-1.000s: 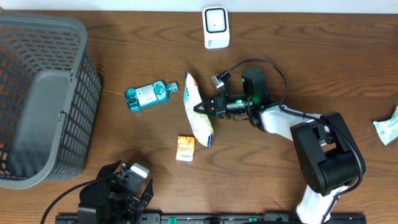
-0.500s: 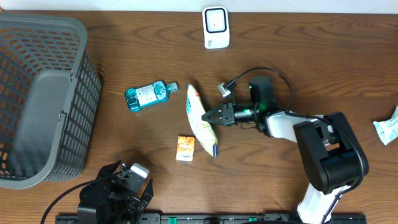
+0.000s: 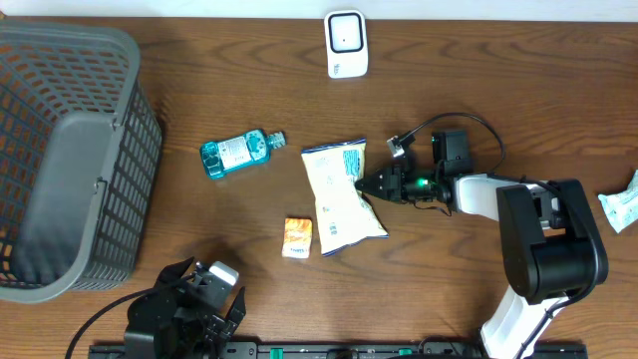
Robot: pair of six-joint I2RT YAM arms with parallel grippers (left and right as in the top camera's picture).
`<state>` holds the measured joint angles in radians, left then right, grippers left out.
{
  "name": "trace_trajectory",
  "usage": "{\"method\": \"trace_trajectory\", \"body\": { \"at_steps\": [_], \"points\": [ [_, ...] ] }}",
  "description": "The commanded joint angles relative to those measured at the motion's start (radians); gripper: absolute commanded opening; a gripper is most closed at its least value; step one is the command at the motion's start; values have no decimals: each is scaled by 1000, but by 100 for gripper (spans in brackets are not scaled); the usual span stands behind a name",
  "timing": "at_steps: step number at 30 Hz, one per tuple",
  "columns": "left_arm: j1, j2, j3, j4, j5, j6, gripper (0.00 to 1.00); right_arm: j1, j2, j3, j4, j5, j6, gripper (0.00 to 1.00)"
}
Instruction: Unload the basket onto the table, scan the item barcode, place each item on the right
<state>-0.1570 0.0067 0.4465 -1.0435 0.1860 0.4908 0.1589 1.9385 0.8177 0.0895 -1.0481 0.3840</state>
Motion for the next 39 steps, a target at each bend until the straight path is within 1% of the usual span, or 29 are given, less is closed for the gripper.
{"method": "trace_trajectory", "body": {
  "at_steps": [1,2,4,6,9,13,16,20,22,23,24,29,33,39],
  "points": [
    [4,0,-3,-14,-10,10,99,-10,0,0,0,22,-45,55],
    [4,0,-3,-14,-10,10,99,-10,-2,-1,-2,22,-45,60],
    [4,0,-3,-14,-11,9,99,-7,-5,0,-4,22,-45,75],
    [4,0,-3,-14,-10,10,99,-2,-7,-1,-3,23,-56,87],
    [4,0,-3,-14,-10,10,99,8,-7,0,-2,60,-95,98],
    [4,0,-3,-14,-10,10,99,47,-6,0,1,181,-97,99],
    [4,0,-3,-14,-10,10,99,86,-6,-1,1,190,-97,99],
    [4,0,-3,-14,-10,10,99,158,-6,0,-15,334,-31,99],
    [4,0,-3,-14,-10,10,99,177,-6,5,-20,366,-8,92],
    [4,0,-3,-14,-10,10,99,176,-6,8,-27,370,-5,86],
    [4,0,-3,-14,-11,10,99,176,-6,10,-34,376,1,76],
    [4,0,-3,-14,-10,10,99,177,-6,18,-63,403,16,1],
    [4,0,-3,-14,-11,10,99,175,-7,18,-56,393,17,1],
    [4,0,-3,-14,-11,10,99,139,-72,21,-65,246,58,1]
  ]
}}
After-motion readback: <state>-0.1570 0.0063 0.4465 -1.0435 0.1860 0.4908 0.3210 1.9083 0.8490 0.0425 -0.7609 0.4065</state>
